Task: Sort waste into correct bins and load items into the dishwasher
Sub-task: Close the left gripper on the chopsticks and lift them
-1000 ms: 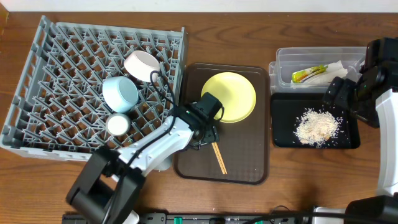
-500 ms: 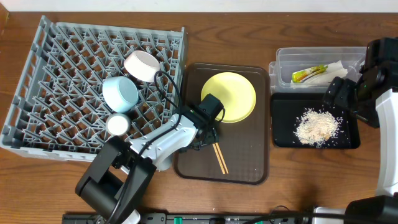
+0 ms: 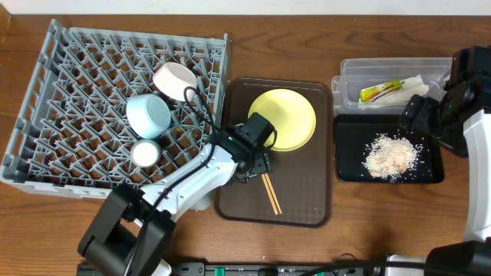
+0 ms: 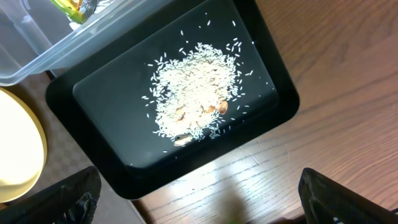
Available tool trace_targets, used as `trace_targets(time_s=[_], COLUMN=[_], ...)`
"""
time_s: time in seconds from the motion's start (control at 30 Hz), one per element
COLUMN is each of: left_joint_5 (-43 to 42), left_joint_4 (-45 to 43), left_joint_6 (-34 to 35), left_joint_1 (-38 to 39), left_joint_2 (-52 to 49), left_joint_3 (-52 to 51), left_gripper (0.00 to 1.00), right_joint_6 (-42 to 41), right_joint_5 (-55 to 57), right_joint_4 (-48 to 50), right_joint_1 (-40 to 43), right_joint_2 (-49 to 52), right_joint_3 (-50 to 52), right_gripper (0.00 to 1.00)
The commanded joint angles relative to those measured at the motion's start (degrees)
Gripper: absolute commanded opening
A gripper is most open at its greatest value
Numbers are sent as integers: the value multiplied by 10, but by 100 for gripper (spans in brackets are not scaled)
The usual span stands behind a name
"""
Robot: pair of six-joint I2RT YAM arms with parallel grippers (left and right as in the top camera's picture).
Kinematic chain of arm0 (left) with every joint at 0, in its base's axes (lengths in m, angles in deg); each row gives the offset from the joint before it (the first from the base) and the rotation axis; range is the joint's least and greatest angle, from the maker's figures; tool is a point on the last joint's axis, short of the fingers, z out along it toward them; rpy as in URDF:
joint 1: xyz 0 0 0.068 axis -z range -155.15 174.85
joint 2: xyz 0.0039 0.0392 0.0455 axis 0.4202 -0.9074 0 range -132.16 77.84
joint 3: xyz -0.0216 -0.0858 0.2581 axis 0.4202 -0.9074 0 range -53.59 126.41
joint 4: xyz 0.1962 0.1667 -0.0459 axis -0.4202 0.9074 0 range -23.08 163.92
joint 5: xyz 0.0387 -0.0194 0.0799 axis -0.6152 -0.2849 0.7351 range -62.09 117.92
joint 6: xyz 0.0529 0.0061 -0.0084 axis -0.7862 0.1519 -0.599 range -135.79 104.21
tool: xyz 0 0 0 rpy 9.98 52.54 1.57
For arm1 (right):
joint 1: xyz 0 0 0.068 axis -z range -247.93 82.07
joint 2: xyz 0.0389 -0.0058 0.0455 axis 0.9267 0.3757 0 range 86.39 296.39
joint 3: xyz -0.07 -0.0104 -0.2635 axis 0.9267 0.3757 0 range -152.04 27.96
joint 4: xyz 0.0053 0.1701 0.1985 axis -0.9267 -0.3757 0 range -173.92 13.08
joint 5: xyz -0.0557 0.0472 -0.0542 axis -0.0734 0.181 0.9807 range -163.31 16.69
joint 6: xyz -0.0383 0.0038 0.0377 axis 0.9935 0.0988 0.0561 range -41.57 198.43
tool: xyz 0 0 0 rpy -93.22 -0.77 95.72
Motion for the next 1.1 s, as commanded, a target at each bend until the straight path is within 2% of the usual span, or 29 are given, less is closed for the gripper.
trace_targets(time_s=[0.0,0.4,0.43,0.57,0.7,0.83,1.07], left_joint_5=[5,5,5,5,5,5,5], left_joint_4=[-1,-11,-7,-7,-7,-7,-7], left_joint_6=[3,3,3,3,3,3,3], left_joint_1=[1,4,3,3,3,3,4], left_joint_2=[-27,-86,-86,-86,-86,-86,-89], left_joint_3=[8,8,8,8,8,8,4], left_gripper=[83,82,75,58,51,36,33], right_joint_6=[3,3,3,3,3,3,7], right_joint_5=[6,6,6,6,6,6,6], right_joint_4=[0,0,0,0,0,0,0], right_joint_1=[3,3,3,3,3,2,2], right_joint_2=[-11,-11,-11,-11,-11,-11,-11], right_joint_3=[-9,-9,-9,-9,-9,-9,-9], right_gripper=[99,99,99,99,99,99,99])
